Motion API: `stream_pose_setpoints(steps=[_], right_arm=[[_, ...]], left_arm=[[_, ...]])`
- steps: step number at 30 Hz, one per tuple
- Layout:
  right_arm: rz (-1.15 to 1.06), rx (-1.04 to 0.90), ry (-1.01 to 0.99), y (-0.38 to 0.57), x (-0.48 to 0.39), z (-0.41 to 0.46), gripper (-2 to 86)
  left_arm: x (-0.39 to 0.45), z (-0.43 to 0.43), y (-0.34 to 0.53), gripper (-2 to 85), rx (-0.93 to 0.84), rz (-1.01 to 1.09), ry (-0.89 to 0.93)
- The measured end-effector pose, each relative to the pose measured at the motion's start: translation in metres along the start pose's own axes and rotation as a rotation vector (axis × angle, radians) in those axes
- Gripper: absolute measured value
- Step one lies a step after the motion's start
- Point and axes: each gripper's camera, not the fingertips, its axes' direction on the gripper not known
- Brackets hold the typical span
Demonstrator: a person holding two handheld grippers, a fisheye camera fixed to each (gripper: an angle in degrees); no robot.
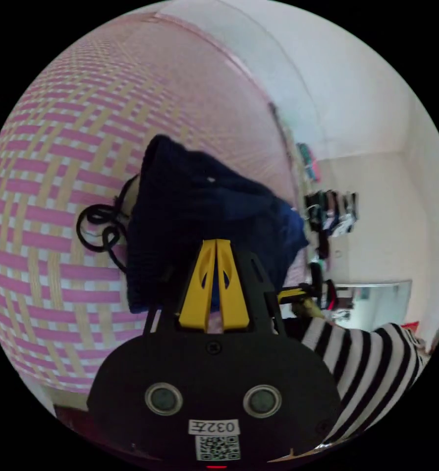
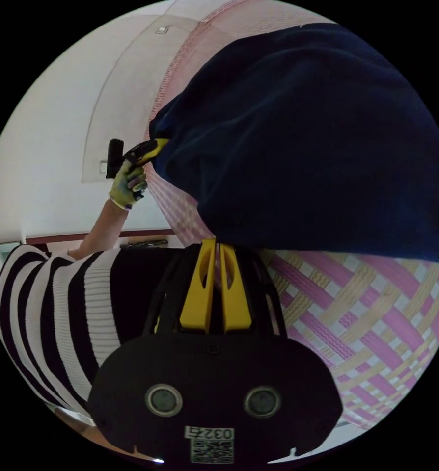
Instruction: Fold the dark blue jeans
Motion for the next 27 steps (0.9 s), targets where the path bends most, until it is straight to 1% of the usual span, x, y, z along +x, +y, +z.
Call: stream_pose_setpoints(steps=[1,4,7,9,11,12,14,15,16,17,18,20,21,23,25,27], right_arm=[[-0.005,-0.009,0.008,-0.002,-0.001,-0.001,-0.9],[-0.041,-0.042,0.015,-0.007,-0.01,-0.005,-0.7],[-0.078,-0.053,0.023,-0.005,-0.021,-0.015,-0.4],[-0.069,-0.003,0.047,0.003,-0.02,-0.032,0.1],[0.011,0.136,0.046,0.022,-0.004,-0.069,1.2],[0.04,0.183,0.05,0.029,0.003,-0.08,1.5],[0.184,0.397,0.063,0.066,0.034,-0.133,3.6],[0.228,0.461,0.066,0.077,0.043,-0.147,3.8],[0.317,0.589,0.069,0.102,0.06,-0.174,4.4],[0.401,0.704,0.079,0.125,0.077,-0.2,5.0],[0.441,0.75,0.091,0.135,0.084,-0.212,5.5],[0.566,0.868,0.152,0.166,0.112,-0.255,7.4],[0.586,0.879,0.16,0.17,0.119,-0.264,7.9],[0.645,0.917,0.155,0.181,0.146,-0.294,10.3],[0.658,0.95,0.119,0.185,0.163,-0.311,11.8],[0.665,0.932,0.103,0.183,0.177,-0.323,12.0]], left_arm=[[-0.012,0.016,-0.008,-0.9,-0.059,-0.005,-0.118],[-0.045,0.017,-0.032,-1.0,-0.093,0.036,-0.15],[-0.079,0.002,-0.068,-1.0,-0.131,0.076,-0.267],[-0.109,-0.014,-0.091,-1.0,-0.115,0.031,-0.302],[-0.151,-0.034,-0.113,-0.9,-0.084,-0.075,-0.238],[-0.157,-0.039,-0.115,-0.9,-0.06,-0.092,-0.237],[-0.15,-0.05,-0.109,-0.9,0.038,-0.09,-0.329],[-0.144,-0.049,-0.106,-0.9,0.061,-0.071,-0.344],[-0.129,-0.039,-0.099,-0.9,0.098,-0.019,-0.325],[-0.115,-0.02,-0.093,-0.9,0.104,0.041,-0.249],[-0.108,-0.006,-0.092,-0.9,0.092,0.069,-0.197],[-0.086,0.064,-0.09,-0.9,-0.033,0.124,-0.007],[-0.08,0.084,-0.09,-0.9,-0.074,0.131,0.028],[-0.056,0.157,-0.091,-0.9,-0.23,0.166,0.078],[-0.043,0.2,-0.094,-0.9,-0.316,0.177,0.073],[-0.036,0.231,-0.097,-0.9,-0.363,0.166,0.124]])
